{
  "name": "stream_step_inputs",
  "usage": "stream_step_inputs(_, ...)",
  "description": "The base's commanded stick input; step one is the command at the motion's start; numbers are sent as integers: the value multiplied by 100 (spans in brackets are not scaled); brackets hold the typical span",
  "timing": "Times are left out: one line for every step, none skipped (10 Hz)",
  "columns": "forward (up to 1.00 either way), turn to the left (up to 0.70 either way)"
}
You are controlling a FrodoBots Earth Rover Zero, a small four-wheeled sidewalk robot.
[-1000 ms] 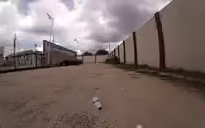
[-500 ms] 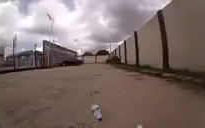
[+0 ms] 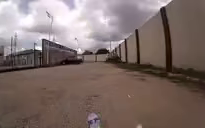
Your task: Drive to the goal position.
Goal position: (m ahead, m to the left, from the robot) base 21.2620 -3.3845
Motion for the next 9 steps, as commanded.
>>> stream_step_inputs(50, -1)
stream_step_inputs(50, -1)
stream_step_inputs(50, -1)
stream_step_inputs(50, -1)
stream_step_inputs(50, -1)
stream_step_inputs(50, -1)
stream_step_inputs(50, -1)
stream_step_inputs(50, -1)
stream_step_inputs(50, -1)
